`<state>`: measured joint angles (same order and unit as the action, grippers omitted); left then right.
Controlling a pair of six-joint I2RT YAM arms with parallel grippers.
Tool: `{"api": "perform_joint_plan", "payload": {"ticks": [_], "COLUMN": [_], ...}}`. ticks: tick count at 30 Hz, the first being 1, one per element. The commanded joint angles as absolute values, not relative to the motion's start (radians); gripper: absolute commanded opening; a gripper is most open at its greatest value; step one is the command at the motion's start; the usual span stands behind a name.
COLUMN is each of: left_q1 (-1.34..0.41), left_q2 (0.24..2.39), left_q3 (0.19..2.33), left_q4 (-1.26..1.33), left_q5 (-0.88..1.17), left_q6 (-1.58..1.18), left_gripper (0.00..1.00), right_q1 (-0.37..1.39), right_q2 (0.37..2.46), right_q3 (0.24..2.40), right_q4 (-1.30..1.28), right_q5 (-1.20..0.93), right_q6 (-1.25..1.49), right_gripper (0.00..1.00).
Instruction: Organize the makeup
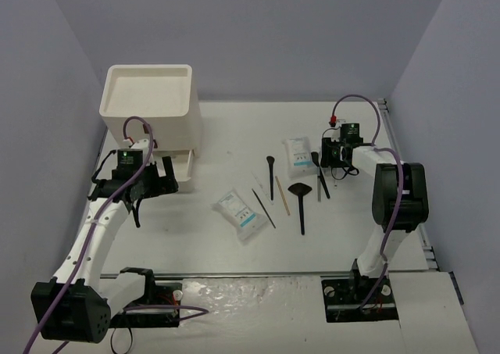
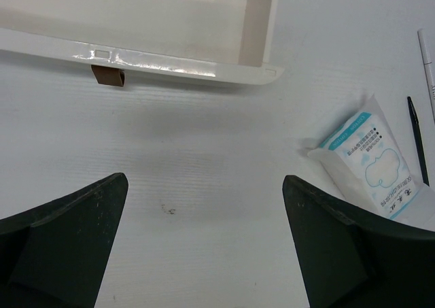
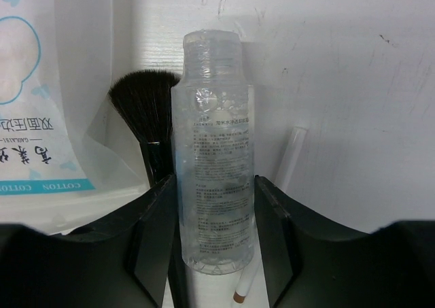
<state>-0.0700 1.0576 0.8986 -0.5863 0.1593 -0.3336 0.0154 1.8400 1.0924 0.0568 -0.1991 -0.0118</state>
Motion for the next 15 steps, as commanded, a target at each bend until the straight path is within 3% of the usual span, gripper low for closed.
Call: {"api": "perform_joint_plan", "payload": {"ticks": [1,5,15], "left_q1": [-0.061,-0.064,-0.123], "left_q2": [1.052,1.051,0.959], "left_q3": [0.942,0.940,0.978], "left_q4": [-0.555,-0.541,-0.345], "left_q5": [0.153,0.174,0.370], "left_q6": [-0.327,-0.334,-0.605], "left_gripper": [0.97,0.97,0.97], "right_q1": [0.022,0.040,0.279], "right_q2": [1.810,1.746,1.402], "right_q3": [1.135,1.131,1.052], "right_q4": [0.111,0.109,0.179], "right_q5": [-0.182,-0.169,-0.210], "right_q6": [-0.031,-0.036,0.064], "right_gripper": [0.22,0.01,0.00]}}
